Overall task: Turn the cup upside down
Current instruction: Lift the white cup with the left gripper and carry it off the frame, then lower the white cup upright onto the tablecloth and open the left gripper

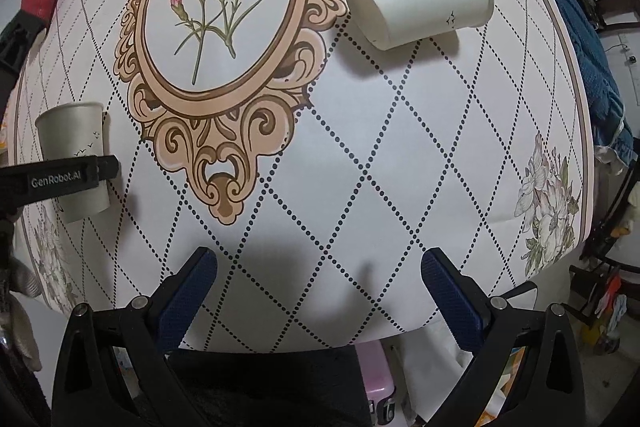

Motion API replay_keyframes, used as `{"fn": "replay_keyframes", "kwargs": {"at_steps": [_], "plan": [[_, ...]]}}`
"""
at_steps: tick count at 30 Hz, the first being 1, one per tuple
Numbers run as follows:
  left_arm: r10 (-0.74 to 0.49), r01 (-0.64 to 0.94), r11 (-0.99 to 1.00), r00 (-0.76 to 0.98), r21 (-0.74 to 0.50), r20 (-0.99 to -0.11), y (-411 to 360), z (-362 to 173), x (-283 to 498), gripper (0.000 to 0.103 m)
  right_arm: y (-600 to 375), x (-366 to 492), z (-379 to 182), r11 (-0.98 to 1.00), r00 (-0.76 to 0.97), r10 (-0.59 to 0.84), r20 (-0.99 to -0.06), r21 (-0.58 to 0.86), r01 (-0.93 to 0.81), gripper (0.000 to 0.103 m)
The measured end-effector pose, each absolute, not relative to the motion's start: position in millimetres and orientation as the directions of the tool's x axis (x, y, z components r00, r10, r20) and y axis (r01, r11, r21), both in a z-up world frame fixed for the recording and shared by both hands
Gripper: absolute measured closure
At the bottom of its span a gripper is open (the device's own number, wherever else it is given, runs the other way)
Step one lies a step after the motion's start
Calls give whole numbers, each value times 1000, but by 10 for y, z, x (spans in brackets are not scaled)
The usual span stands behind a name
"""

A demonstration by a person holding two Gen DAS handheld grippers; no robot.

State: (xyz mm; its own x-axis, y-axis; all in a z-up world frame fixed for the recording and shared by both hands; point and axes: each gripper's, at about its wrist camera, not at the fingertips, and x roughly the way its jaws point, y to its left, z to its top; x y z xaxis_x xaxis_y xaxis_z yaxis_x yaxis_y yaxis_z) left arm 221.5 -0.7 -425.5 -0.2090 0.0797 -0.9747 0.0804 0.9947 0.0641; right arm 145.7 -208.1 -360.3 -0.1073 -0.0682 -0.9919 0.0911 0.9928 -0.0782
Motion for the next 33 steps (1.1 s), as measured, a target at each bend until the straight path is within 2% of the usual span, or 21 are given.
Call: {"fn": "replay_keyframes", "kwargs": {"at_steps": [11,17,23,33], "plan": [[59,48,997,-174,52,-983,26,-3999,2132,22,-2013,1375,-3547,993,-95,-69,-993,-78,88,0],[55,29,998,-52,54,-997,193,-3320,1953,22,-1988,1355,-3332,994,-65,-52,-997,-58,94,0],[110,-15,994,27,110,-994,577,-2787,1597,23,-1688,1287,-3000,999,-10,-3,-1000,-4,47,0],[108,-159,982,33,102,-994,1294,-2820,1135,23,-888,1268,-2836,997,33,43,-999,41,-66,0]]}}
